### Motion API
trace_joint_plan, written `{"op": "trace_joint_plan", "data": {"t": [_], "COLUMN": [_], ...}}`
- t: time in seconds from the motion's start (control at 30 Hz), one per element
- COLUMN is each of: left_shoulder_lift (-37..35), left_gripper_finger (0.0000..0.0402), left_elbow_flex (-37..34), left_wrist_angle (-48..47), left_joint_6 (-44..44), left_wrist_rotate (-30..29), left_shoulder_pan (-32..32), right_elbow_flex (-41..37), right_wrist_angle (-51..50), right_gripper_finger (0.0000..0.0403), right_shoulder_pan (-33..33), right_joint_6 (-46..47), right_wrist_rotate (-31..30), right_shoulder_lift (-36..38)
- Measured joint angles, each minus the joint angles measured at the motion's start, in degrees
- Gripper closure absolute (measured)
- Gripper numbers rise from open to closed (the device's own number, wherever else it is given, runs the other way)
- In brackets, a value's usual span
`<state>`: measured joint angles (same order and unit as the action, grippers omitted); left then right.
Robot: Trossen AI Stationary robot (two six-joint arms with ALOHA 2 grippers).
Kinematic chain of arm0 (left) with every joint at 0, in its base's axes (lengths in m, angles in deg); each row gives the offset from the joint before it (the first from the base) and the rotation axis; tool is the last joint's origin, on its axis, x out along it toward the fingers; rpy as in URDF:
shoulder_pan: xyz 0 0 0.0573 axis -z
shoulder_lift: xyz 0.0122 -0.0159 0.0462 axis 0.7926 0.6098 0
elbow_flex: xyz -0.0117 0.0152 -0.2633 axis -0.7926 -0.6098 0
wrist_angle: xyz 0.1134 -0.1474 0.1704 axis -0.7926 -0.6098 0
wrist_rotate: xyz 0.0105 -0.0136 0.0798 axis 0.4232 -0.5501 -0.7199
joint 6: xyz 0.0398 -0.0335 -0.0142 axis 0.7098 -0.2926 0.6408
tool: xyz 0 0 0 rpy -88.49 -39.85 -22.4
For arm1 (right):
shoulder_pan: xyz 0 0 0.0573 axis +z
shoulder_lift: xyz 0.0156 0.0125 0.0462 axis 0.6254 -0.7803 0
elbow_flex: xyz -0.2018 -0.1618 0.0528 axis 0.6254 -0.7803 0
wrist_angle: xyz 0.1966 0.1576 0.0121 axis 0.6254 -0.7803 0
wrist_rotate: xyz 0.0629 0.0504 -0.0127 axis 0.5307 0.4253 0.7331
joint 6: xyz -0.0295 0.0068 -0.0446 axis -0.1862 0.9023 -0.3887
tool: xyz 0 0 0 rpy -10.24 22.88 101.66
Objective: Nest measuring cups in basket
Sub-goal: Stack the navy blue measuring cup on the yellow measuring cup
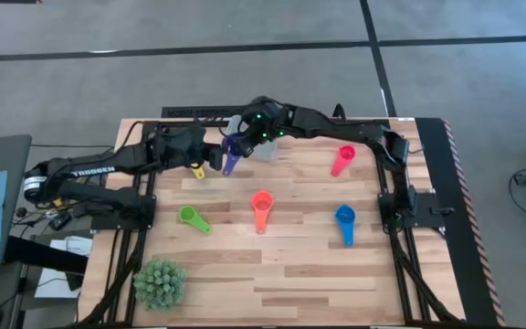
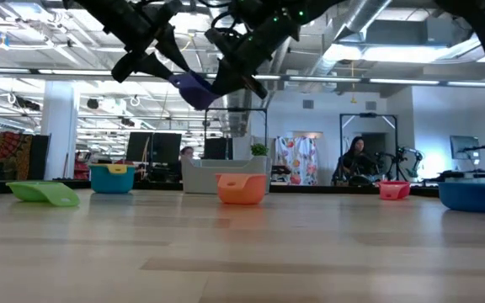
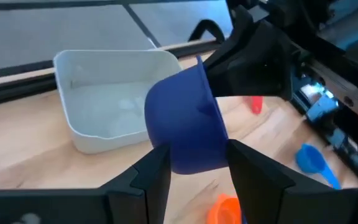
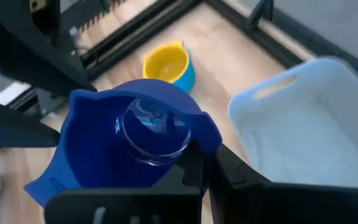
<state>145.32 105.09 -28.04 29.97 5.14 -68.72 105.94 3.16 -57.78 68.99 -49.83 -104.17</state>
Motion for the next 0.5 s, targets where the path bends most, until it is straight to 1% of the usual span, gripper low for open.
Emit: {"op": "trace_joint_plan", "data": {"t": [0.07, 0.17, 0.23, 0.33, 0.43, 0.5], "left_shoulder_lift": [0.1, 0.1, 0.2, 0.6, 0.8, 0.7], "left_gripper_finger": [0.0255, 0.0255, 0.0255, 0.0255, 0.0255, 0.0261], "left_elbow_flex": [0.2, 0.8, 1.0, 1.0, 1.0, 1.0], "left_wrist_angle": [-0.2, -0.3, -0.3, -0.8, -2.2, -1.7], "left_joint_6": [-0.9, -2.1, -2.1, -2.5, -4.3, -5.0], "left_wrist_rotate": [0.3, 2.9, 6.9, 10.4, 10.6, 9.3], "left_shoulder_pan": [0.0, 0.0, 0.0, 0.2, 0.0, 0.1], "right_elbow_flex": [0.2, 0.4, 0.4, 0.5, 0.5, 0.5], "right_wrist_angle": [-0.1, 0.8, 1.2, 1.8, 2.0, 1.9], "right_gripper_finger": [0.0386, 0.0386, 0.0387, 0.0387, 0.0385, 0.0385], "right_shoulder_pan": [-0.5, -1.2, -2.0, -2.7, -2.7, -2.7], "right_joint_6": [0.0, 0.2, 0.6, 0.7, -0.3, -0.8], "right_wrist_rotate": [0.5, 1.6, 3.7, 5.5, 5.6, 5.6], "right_shoulder_lift": [0.0, 0.0, 0.1, 0.2, 0.2, 0.2]}}
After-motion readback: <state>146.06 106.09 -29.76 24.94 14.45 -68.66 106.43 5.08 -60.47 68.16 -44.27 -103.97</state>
